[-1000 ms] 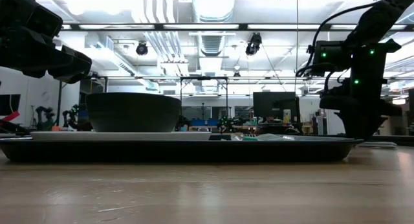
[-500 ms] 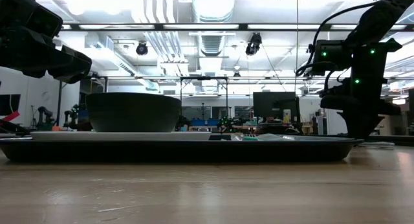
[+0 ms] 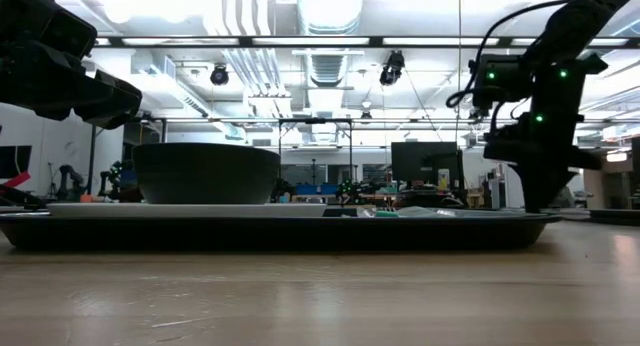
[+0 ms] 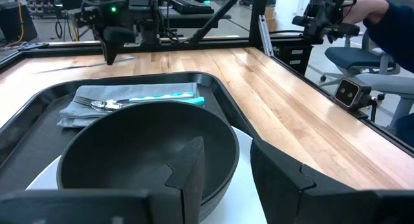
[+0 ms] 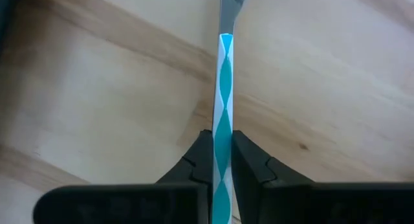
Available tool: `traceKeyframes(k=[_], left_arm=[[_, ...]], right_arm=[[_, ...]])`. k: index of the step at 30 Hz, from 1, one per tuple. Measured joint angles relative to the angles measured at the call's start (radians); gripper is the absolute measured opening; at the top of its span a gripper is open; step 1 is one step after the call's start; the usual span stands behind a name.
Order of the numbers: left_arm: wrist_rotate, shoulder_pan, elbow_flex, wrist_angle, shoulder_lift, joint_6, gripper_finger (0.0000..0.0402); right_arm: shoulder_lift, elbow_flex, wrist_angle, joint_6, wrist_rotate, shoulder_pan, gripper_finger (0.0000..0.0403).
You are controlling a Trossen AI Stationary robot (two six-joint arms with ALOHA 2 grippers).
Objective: Set up tray
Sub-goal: Put the white and blue knife to the right of the white and blue fork on the gray napkin on the black serving tray
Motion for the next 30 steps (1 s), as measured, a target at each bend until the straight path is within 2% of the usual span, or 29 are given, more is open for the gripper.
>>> traceKeyframes(k=[9,19,30], left_arm=[[0.0,0.0,0.0,0.0,0.0,0.0,0.0109],[0.0,0.0,0.0,0.0,0.0,0.0,0.0109],[0.0,0.0,0.0,0.0,0.0,0.0,0.0109]], right_arm=[[-0.001,0.028,-0.003,0.006,-0.007,0.0,0.0018],[-0.001,0.034,-0.003,0.116,-0.023,0.002,0.0018],[-0.002,0.083,-0.003,0.329,-0.009,0.14,0.0018]])
